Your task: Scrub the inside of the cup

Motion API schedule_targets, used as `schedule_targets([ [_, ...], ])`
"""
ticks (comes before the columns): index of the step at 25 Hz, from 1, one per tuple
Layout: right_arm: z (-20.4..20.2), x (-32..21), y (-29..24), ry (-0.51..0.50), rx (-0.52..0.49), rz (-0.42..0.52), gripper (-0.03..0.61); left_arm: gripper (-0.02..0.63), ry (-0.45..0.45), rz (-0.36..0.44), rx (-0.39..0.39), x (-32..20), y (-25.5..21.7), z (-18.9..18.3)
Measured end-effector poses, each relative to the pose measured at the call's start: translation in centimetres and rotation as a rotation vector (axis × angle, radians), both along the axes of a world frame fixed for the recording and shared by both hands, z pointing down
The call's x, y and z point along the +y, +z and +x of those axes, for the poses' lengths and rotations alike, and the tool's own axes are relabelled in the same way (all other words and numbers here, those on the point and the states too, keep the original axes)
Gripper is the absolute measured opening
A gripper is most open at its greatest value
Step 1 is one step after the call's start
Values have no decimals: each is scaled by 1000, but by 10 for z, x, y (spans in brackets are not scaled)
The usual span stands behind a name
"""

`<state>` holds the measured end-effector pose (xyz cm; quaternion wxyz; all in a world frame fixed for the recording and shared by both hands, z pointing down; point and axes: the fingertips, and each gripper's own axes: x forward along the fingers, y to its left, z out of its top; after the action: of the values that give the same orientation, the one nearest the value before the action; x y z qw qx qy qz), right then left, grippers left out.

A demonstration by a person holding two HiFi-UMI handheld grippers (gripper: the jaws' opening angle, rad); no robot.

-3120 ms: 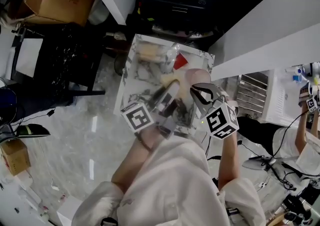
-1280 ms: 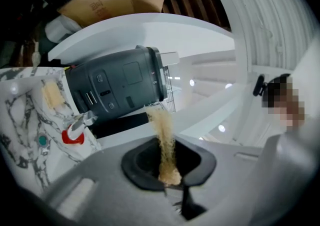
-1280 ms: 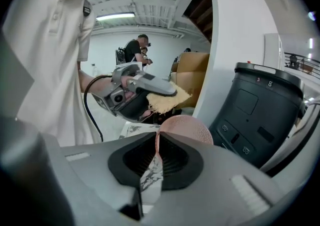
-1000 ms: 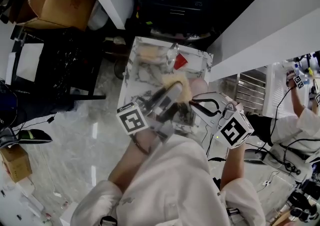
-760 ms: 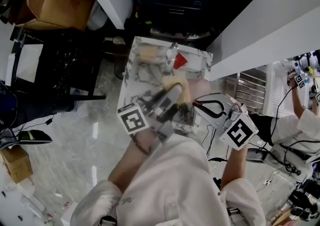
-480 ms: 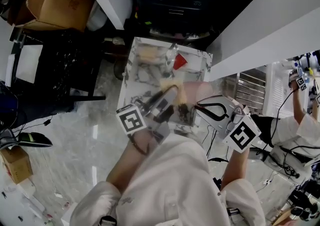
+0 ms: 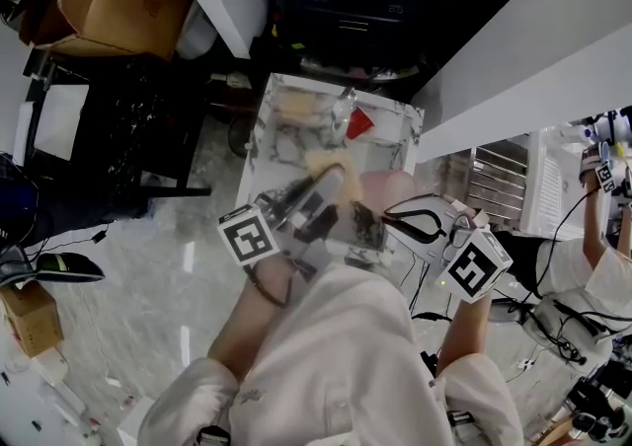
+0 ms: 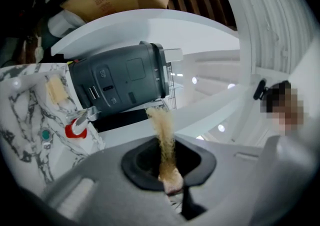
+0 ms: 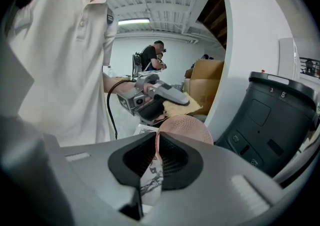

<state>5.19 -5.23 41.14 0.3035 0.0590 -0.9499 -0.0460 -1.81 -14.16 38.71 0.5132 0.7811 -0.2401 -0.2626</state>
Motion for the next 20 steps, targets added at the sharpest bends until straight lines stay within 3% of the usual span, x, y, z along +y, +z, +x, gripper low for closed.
schedule_targets([
  [7,-8,8,-14,-44,-38,27,15,24,55,20,113,2,-26,17],
  [20,1,9,-21,-29,-33,47,15,25,70,-43,33,1,17,22],
])
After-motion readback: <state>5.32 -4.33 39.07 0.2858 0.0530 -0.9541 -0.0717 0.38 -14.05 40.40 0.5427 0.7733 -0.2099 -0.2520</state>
